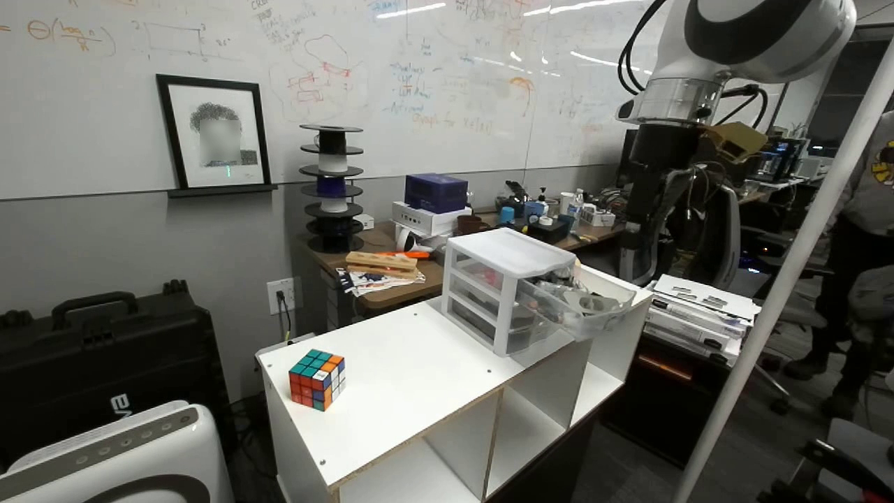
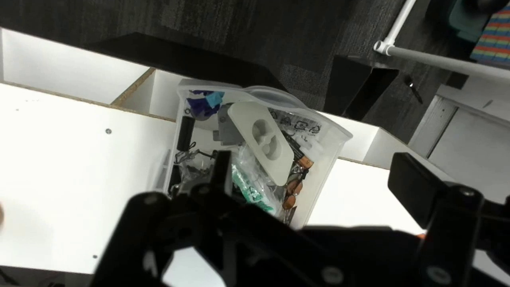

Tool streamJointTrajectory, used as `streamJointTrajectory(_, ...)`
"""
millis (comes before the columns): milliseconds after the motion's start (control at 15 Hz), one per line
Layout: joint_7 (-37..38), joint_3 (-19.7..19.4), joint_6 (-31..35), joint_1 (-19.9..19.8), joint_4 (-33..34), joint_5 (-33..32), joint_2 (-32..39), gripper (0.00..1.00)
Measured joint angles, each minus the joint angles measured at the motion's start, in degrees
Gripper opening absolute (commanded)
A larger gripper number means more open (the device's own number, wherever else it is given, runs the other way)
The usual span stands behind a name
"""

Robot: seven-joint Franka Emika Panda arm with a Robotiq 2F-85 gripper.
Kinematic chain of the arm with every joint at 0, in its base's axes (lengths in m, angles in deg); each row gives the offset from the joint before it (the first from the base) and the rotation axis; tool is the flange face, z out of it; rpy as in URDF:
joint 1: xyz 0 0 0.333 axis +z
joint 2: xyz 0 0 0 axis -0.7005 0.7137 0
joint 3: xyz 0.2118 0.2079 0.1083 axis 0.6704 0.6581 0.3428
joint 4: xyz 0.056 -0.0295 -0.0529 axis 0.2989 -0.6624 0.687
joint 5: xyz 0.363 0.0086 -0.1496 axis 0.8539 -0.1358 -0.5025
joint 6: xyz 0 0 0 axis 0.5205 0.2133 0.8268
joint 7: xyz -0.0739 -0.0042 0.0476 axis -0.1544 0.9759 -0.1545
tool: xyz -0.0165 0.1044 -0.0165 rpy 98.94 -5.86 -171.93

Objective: Put the plastic objects in the drawer then close the drawer.

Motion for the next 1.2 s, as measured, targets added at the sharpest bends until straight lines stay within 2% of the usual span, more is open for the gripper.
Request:
streamJointTrajectory(600, 9.91, -1.6, -4.7, 0.04, 0.05, -0.37, 4.91, 1.0)
streamJointTrajectory(1200, 14.52, -2.63, -11.47, 0.04, 3.73, -11.51, 12.82, 1.0)
